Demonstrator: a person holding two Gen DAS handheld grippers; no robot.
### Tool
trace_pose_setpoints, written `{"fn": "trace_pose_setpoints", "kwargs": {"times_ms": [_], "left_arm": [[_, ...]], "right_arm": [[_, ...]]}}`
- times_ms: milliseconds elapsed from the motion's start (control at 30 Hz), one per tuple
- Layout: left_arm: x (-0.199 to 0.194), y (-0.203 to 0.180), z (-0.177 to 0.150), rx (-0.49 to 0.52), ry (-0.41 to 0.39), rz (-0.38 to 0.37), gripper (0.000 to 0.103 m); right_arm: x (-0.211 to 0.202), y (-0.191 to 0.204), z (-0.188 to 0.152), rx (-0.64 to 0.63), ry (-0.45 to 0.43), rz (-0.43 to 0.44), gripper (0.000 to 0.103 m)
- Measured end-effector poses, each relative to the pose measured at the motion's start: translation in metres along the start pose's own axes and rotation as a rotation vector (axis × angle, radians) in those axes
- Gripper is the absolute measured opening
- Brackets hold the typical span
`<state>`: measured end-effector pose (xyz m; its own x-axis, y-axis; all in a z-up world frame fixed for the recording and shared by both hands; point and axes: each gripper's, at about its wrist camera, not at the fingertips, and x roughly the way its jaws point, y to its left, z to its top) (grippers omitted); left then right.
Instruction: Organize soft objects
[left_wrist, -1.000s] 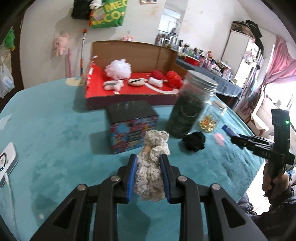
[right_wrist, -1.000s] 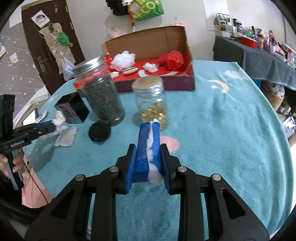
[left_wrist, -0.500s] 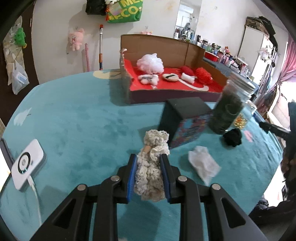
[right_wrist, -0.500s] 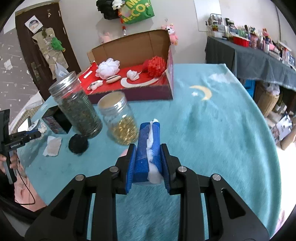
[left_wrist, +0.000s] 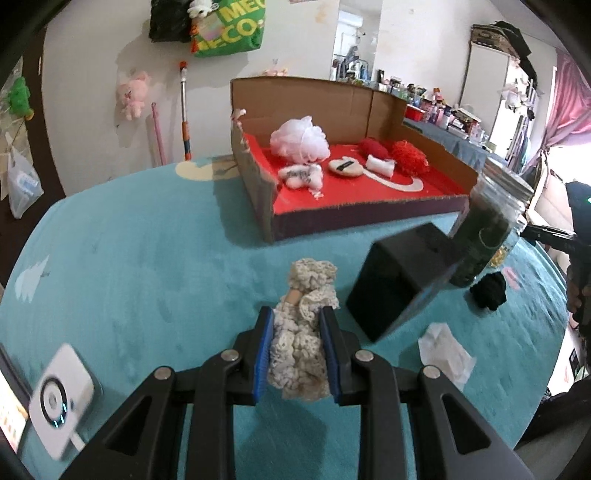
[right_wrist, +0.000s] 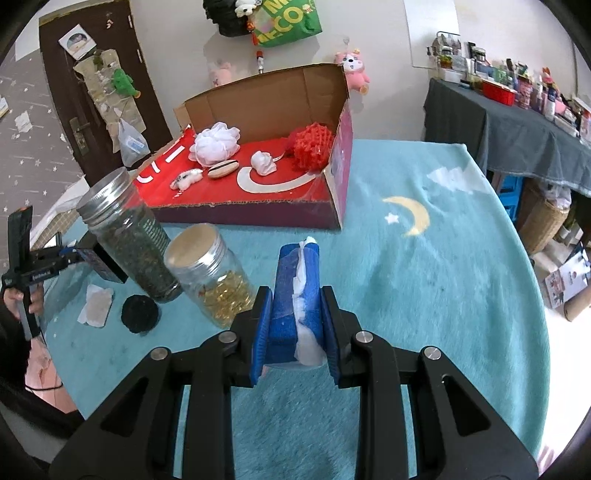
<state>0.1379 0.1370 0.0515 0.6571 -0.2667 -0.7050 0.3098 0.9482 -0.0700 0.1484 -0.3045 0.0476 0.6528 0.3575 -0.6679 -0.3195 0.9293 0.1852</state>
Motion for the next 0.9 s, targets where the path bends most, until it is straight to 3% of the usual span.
{"fn": "trace_pose_setpoints", "kwargs": {"times_ms": [300, 700, 900], "left_arm": [[0.012, 0.005, 0.028, 0.062, -0.014, -0.027, 0.027], [0.02, -0.006, 0.068, 0.119, -0.031, -0.11, 0.027], [0.041, -0.033, 0.101, 0.144, -0.017, -0.12, 0.027]], "right_arm": [[0.01, -0.015, 0.02, -0.012, 0.002, 0.058, 0.025], [0.026, -0.006, 0.064, -0.054, -0.001, 0.229, 0.025], [0.052, 0.015, 0.101, -0.101, 0.02, 0.197, 0.025]]}}
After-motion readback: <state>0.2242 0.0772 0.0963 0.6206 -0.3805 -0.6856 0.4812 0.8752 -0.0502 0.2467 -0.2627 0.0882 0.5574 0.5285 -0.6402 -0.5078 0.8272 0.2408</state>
